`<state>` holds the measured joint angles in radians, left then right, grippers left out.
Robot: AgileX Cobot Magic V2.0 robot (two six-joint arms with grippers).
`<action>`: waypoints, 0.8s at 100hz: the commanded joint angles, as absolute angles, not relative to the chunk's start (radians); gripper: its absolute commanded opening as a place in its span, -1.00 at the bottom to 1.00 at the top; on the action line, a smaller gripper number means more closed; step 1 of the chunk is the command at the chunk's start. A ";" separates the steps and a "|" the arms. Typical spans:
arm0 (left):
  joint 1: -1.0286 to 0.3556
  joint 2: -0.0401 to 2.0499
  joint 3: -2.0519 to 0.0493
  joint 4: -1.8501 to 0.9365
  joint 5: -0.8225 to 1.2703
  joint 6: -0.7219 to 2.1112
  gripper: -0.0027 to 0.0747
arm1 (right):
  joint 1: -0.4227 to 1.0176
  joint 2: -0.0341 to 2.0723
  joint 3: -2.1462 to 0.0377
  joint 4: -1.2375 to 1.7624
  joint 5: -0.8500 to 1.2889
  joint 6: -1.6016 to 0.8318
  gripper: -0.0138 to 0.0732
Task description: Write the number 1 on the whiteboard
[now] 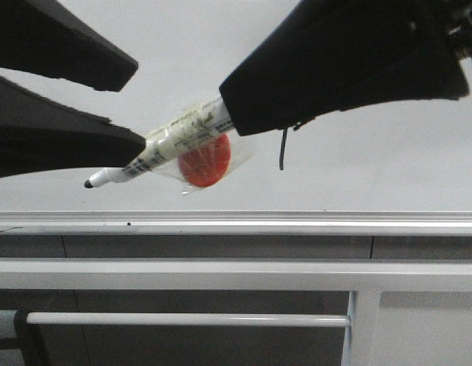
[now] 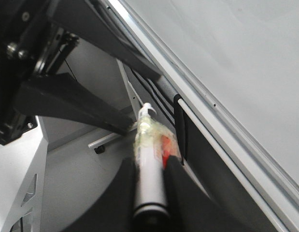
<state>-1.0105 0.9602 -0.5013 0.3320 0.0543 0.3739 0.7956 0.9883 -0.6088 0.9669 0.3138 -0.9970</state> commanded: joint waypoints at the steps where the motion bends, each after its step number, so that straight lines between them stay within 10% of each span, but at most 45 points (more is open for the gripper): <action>1: -1.009 0.969 -0.537 0.331 -0.018 0.371 -0.17 | 0.793 0.983 -0.651 0.995 0.292 -0.999 -0.83; 80: -1.009 0.975 -0.537 0.331 0.014 0.371 -0.37 | 0.793 0.983 -0.653 0.997 0.283 -0.999 -0.83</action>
<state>-1.0105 0.9816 -0.5029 0.3336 0.0754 0.3756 0.7956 0.9883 -0.6174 0.9687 0.3144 -0.9970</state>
